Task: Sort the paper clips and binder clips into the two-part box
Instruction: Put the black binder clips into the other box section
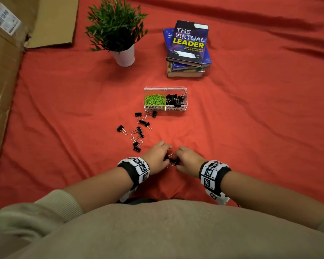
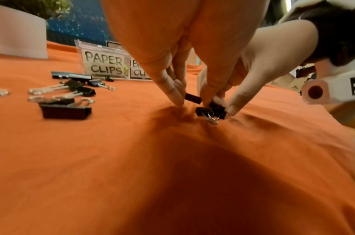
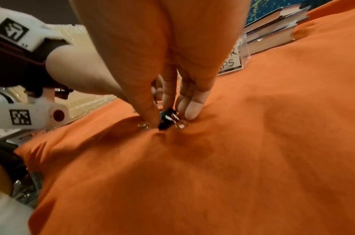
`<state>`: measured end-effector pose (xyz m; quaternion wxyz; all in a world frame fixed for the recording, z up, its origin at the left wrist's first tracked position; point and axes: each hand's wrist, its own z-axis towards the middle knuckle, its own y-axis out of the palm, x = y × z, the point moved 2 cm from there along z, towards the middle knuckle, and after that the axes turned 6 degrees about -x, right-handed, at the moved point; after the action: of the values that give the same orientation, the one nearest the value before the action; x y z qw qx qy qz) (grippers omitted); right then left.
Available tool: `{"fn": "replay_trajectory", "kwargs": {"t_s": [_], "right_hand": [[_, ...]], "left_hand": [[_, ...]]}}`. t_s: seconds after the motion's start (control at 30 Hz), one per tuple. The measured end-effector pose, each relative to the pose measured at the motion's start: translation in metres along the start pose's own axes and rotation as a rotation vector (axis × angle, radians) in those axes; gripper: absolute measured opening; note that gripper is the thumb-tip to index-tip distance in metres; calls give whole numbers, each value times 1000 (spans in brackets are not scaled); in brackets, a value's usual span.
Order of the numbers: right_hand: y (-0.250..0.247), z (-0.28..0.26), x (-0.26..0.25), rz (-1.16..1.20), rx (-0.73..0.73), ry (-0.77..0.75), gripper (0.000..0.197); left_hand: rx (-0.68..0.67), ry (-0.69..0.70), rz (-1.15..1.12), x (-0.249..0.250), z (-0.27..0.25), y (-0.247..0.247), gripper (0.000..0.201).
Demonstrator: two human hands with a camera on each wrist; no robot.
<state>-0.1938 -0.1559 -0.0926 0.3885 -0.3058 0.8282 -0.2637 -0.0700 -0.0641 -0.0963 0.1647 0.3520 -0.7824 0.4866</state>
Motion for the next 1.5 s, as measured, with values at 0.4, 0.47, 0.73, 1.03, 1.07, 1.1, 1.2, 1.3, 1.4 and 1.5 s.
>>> {"fn": "replay_trajectory", "kwargs": {"t_s": [0.4,0.47,0.73,1.03,1.07,1.1,1.2,1.3,1.4,1.5], "right_hand": [[0,-2,4,161,92,58,15],[-6,1,6,203,69,90,12],[-93,29,9,160,182,99,10],[-163,85,10,178,478,187,13],[-163,88,10,173,472,195,15],[-163,92,10,159,448,199,17],[-157,96,8,81,372,182,24],[-155,94,9,79,468,159,22],[-153,92,14,100,561,148,14],[-149,95,17,-2,462,128,15]], "left_hand": [[-20,-23,154,7,7,16,30],[-19,-32,188,8,8,15,30],[-38,-62,244,2,9,8,22],[107,-103,167,-11,11,-34,22],[133,-119,140,-13,13,-44,20],[158,-131,118,-14,16,-55,19],[248,-143,53,-13,30,-91,20],[320,-131,-1,-7,47,-122,21],[328,-115,-19,1,66,-142,23],[337,-87,-21,9,87,-152,20]]}}
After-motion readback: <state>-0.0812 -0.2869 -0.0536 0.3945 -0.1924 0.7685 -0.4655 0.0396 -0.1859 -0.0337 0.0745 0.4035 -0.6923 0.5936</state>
